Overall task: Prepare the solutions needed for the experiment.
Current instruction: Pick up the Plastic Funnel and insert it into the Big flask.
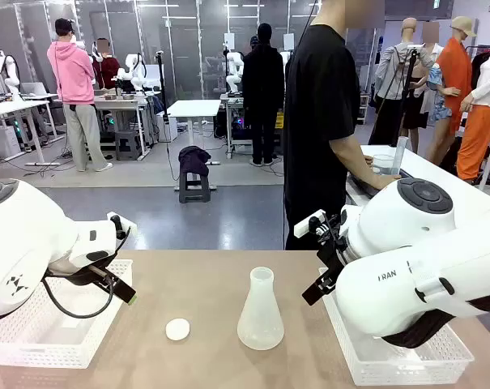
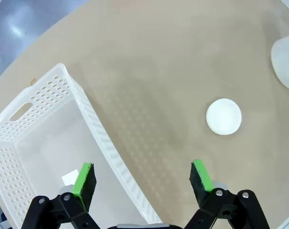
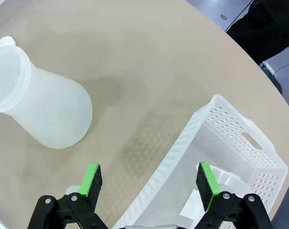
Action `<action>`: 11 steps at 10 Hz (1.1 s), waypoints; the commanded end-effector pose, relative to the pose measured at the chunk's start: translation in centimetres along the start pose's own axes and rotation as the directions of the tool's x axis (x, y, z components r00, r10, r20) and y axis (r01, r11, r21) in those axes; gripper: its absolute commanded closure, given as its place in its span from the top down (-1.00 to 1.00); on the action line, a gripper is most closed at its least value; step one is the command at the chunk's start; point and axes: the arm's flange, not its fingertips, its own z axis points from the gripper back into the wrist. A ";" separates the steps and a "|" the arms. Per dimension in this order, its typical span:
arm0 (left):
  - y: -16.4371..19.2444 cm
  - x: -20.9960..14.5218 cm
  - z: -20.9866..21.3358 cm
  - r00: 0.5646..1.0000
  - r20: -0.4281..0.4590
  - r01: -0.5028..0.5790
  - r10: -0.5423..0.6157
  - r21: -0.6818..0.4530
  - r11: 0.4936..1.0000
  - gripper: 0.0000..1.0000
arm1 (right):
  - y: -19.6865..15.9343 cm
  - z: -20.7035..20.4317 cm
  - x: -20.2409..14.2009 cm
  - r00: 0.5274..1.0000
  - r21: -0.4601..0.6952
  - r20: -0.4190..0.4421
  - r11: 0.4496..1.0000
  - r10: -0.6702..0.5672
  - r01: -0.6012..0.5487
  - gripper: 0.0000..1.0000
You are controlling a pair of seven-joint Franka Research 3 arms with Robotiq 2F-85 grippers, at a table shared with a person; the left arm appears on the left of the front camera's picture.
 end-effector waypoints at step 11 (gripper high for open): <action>0.0 0.0 0.0 1.000 0.000 0.000 0.000 0.000 1.000 1.00 | 0.0 0.0 0.0 1.000 0.000 0.000 1.000 0.000 0.000 1.00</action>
